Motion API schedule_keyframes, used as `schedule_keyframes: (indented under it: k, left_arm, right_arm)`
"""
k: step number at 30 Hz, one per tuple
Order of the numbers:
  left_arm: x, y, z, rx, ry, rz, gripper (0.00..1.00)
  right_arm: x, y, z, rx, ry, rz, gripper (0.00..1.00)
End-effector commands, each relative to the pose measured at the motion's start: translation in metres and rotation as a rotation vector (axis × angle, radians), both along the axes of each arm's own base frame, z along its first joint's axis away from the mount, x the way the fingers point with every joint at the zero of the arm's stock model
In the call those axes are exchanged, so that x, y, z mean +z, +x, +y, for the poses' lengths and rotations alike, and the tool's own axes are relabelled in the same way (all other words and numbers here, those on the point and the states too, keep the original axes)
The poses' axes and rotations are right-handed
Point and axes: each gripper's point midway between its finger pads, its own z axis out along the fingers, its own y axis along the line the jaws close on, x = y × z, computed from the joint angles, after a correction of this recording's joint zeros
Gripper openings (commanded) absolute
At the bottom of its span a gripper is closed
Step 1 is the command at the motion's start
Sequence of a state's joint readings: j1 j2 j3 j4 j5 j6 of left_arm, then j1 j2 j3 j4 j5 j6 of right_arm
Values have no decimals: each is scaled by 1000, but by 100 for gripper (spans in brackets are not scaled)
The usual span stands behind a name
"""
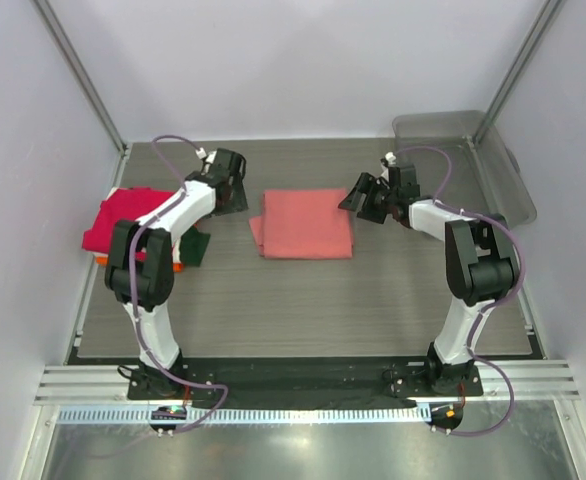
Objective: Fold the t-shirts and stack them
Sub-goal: Fold the tshirt, then neatly place the folded tshirt to the corner
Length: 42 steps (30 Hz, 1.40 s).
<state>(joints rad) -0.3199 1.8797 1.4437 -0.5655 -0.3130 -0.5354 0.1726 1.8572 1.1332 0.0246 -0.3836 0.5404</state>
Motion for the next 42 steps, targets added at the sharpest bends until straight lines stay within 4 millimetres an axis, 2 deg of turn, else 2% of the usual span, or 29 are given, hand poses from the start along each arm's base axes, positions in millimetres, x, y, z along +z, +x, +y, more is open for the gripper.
schedule_keyframes:
  k: [1,3,4,6,7,9,10,15,18,19,21,23,24,25,26,28,32,34,35,36,40,41,42]
  left_arm:
    - [4,-1,41,23,362,42,70]
    - [-10,-4,55,36,476,107,69]
    - [-8,1,57,41,509,106,63]
    - [-15,2,65,46,581,148,61]
    - [-24,2,72,53,644,178,60]
    - [-24,7,77,64,699,194,60]
    - [-33,7,80,61,724,219,60]
    - [-47,12,95,74,767,267,63]
    - [-56,12,106,79,763,304,53]
    - [-58,12,109,84,760,316,46]
    - [-67,9,116,92,741,351,39]
    - [-71,7,117,95,726,369,26]
    - [-71,7,114,99,711,364,19]
    - [-70,8,112,104,697,358,4]
    - [-68,7,104,94,688,349,0]
    - [-56,9,89,84,658,298,0]
    - [-38,12,28,-4,549,212,0]
    - [-40,11,4,-26,461,215,0]
    - [-32,16,-9,-35,433,187,0]
    - [-31,17,-15,-36,420,181,0]
    - [-28,22,-34,-40,336,173,0]
    - [-27,23,-34,-31,328,168,0]
    - [-23,26,-36,-26,320,156,2]
  right_arm:
    - [31,12,10,22,66,-127,72]
    - [33,11,9,20,70,-136,71]
    - [32,9,10,19,74,-138,70]
    - [33,8,9,17,75,-145,70]
    - [31,7,9,16,74,-146,70]
    - [28,7,9,13,75,-142,70]
    - [27,7,8,12,77,-143,70]
    - [24,6,9,12,84,-142,70]
    - [23,6,8,7,79,-144,70]
    - [23,6,8,8,77,-145,70]
    - [22,5,8,7,75,-143,70]
    - [18,5,7,1,69,-133,70]
    - [16,5,6,0,66,-128,70]
    - [13,6,4,-13,52,-113,70]
    - [10,6,2,-21,42,-100,70]
    - [7,6,-3,-38,30,-90,70]
    - [5,7,-10,-57,-1,-81,72]
    - [0,8,-10,-52,4,-68,72]
    - [-3,7,-7,-40,16,-57,72]
    - [-12,8,-5,-30,20,-38,72]
    - [-24,10,6,8,76,-4,70]
    - [-25,10,8,13,85,-3,67]
    - [-24,10,11,26,103,-6,57]
